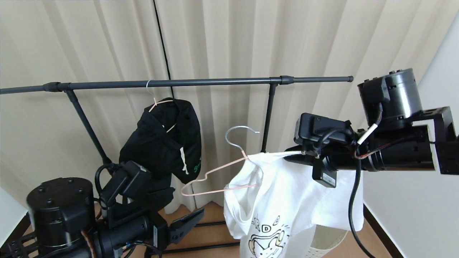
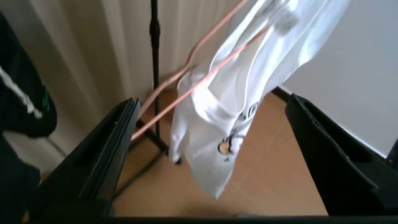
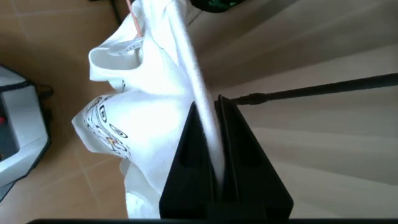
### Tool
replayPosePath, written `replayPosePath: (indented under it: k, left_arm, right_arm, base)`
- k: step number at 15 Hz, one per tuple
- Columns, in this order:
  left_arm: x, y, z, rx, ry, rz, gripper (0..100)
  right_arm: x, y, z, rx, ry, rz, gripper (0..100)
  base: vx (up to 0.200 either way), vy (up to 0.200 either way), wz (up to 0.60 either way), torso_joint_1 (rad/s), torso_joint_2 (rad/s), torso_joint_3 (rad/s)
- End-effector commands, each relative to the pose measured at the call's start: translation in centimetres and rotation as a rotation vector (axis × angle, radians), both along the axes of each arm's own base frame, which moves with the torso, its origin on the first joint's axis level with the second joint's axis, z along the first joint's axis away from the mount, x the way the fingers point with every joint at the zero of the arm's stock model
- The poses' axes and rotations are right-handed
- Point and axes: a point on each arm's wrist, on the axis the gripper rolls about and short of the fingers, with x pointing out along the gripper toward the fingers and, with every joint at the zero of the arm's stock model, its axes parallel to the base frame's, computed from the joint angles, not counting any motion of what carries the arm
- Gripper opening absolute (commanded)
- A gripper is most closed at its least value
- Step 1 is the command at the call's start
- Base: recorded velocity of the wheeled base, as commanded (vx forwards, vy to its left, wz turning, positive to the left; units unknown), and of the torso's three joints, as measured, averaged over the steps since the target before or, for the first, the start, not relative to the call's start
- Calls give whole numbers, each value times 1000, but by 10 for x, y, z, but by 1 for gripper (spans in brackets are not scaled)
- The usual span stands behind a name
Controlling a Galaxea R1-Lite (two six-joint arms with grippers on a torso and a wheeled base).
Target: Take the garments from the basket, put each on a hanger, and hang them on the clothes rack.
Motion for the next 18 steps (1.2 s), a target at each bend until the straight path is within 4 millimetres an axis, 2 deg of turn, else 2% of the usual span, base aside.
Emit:
replayPosePath:
  k: [1,5,8,12,18]
  left_arm:
    - [7,-11,5,13,10,23,100]
    - [25,-30,-22,69,127,96,100]
    - [26,-41,-32,85,162,86,100]
    - [29,-55,-39,67,197,135,100]
    - [39,-63,-42,35,210,205,100]
  right_arm:
    - [-13,-10,-41,111,-50,-103,0]
    - [-11,-8,-59,234,-126,-141,0]
    - [-7,-3,-53,296,-165,-198,0]
    - [-18,22,-49,370,-135,-217,0]
    - [-33,33,-46,405,-112,-191,0]
  base:
    - [0,0,0,0,0,0]
    - [0,0,0,0,0,0]
    - [0,0,0,0,0,0]
    - [0,0,0,0,0,0]
    - [0,0,0,0,0,0]
